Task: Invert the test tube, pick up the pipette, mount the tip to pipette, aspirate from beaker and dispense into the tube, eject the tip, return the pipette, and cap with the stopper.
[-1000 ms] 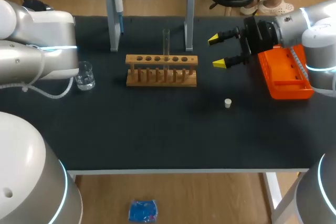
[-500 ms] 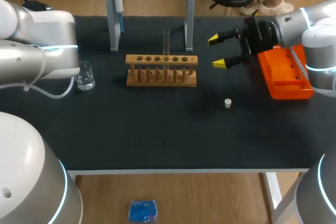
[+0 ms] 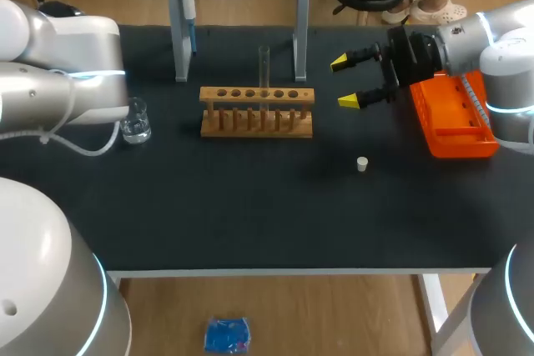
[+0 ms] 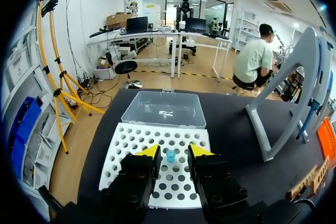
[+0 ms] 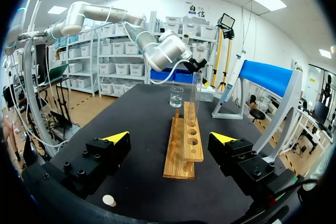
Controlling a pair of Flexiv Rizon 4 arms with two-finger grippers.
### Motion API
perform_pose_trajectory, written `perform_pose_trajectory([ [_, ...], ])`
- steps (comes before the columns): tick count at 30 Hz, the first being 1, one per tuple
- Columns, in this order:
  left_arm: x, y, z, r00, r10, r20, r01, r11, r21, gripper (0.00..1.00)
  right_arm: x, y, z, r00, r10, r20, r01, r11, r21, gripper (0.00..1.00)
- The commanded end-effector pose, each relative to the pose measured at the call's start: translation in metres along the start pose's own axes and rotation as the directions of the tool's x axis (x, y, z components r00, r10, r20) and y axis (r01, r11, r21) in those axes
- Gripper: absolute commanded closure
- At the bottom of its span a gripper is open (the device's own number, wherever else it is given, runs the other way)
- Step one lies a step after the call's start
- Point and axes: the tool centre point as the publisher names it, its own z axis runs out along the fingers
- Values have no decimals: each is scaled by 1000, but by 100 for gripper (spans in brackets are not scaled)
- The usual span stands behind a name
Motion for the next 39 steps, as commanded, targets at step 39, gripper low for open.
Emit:
perform_pose_trajectory([
  [39,-6,0,10,1000,19,23,-19,1000,-12,72,0,0,-1,1000,0,-1,0,1000,0,0],
])
